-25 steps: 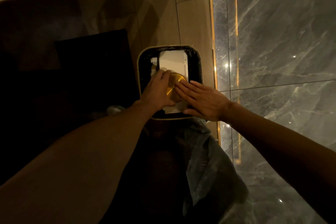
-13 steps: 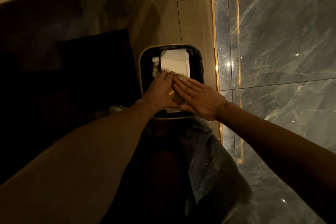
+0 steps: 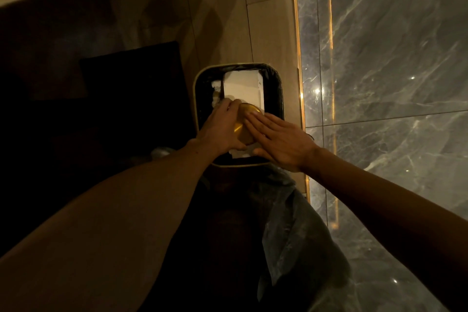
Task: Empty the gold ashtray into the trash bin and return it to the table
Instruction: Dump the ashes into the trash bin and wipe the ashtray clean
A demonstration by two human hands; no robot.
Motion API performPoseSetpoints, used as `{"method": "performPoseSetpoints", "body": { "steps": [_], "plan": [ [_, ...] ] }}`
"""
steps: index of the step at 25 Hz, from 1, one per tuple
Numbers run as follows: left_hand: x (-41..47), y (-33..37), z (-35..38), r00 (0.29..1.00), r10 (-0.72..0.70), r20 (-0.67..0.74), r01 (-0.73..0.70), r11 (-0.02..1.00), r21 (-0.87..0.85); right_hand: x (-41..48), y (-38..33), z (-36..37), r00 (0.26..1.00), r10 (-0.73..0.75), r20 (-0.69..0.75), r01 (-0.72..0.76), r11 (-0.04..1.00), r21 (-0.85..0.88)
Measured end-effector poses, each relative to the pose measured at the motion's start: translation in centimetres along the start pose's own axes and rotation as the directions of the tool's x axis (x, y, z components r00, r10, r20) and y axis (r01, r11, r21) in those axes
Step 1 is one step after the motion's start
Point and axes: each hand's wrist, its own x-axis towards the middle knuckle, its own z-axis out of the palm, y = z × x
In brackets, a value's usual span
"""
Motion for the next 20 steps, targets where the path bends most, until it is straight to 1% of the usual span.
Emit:
{"method": "performPoseSetpoints", "body": {
  "steps": [4,9,13,16,19,20],
  "plan": [
    [-0.19,-0.09,0.36,1.0,-0.014,0.001,0.014,1.0,-0.023,0.22,-0.17,-0.06,0.999,0.032,0.007,-0.032,0.999,0.016],
    [-0.32,0.0,0.45,1.0,-0.028,-0.001,0.028,0.999,-0.025,0.3,-0.35,-0.26,0.999,0.014,0.034,-0.015,1.0,0.026],
    [-0.1,0.44,0.27,1.0,-0.027,-0.01,0.027,0.999,-0.034,0.44,-0.24,-0.57,0.999,0.034,0.036,-0.034,0.999,0.016],
    [0.02,0.59,0.16,0.999,-0.038,-0.024,0.036,0.997,-0.064,0.41,0.01,-0.53,0.996,0.047,0.071,-0.049,0.998,0.034],
    [-0.25,0.39,0.64,0.999,-0.043,-0.007,0.043,0.998,-0.054,0.32,-0.28,-0.32,0.994,0.009,0.105,-0.015,0.999,0.051],
    [-0.3,0.34,0.85,0.999,-0.05,-0.011,0.05,0.996,-0.071,0.36,-0.47,-0.59,0.996,0.014,0.085,-0.021,0.997,0.076]
  ]
}}
